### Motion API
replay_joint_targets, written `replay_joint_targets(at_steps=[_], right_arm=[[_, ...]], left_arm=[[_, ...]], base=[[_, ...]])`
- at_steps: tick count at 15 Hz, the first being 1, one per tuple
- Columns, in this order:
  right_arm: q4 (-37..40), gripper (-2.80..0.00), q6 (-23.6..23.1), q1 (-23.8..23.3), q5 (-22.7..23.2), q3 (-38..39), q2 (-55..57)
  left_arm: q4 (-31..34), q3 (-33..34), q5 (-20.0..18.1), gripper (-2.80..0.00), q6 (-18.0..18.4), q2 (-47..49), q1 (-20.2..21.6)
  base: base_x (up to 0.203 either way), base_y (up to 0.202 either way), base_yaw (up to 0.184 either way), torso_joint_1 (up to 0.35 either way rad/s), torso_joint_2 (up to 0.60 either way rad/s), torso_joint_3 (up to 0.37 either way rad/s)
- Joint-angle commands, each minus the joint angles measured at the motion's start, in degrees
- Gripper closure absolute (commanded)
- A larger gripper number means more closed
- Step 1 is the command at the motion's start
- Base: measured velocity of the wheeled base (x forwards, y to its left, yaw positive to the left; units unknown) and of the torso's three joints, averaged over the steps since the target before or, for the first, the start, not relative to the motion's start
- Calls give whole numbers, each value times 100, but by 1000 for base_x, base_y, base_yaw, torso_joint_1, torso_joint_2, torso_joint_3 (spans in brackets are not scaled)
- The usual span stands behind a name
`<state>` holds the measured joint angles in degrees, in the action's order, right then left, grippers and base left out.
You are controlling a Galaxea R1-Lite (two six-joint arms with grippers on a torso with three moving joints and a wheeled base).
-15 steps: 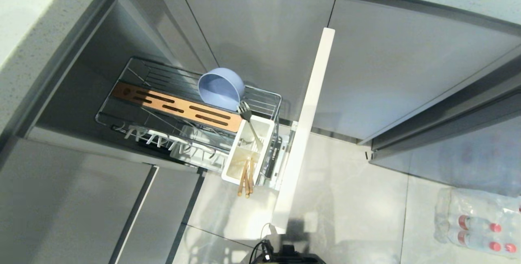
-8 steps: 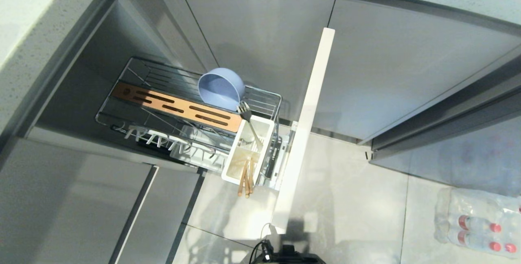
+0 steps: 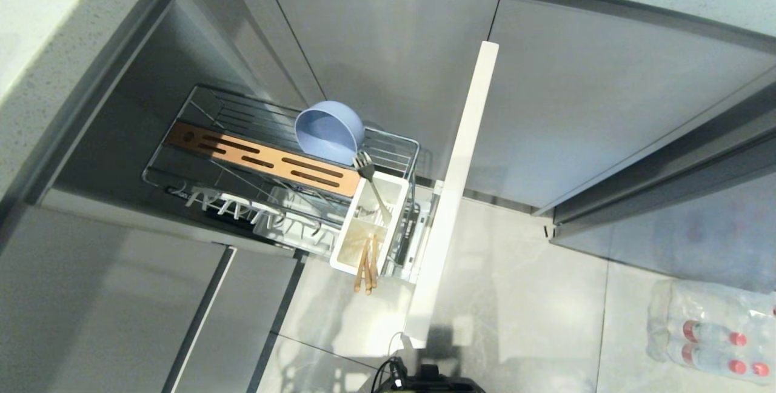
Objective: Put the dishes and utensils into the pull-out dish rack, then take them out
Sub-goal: Pick up the chopsticks and place it in the cupboard
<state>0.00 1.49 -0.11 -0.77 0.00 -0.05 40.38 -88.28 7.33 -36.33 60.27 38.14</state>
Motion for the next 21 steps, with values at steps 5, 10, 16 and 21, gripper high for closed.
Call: replay_joint_targets(at_steps=[5,10,16,21], right_arm=[[0,0,3,-4,-2,0,5],[0,0,4,-3,-3,0,5],[0,0,1,-6,-2,0,5],[0,0,1,2,-2,0,5]], left_arm=[[-386,22,-52,-280,-32,489,273],[-749,21,-520,-280,-123,869,562],[-750,170,-671,-280,-243,942,712],[-750,369,-794,-280,-243,911,712]], base=[[0,0,0,0,0,0],[0,0,0,0,0,0],[0,0,0,0,0,0],[0,0,0,0,0,0]])
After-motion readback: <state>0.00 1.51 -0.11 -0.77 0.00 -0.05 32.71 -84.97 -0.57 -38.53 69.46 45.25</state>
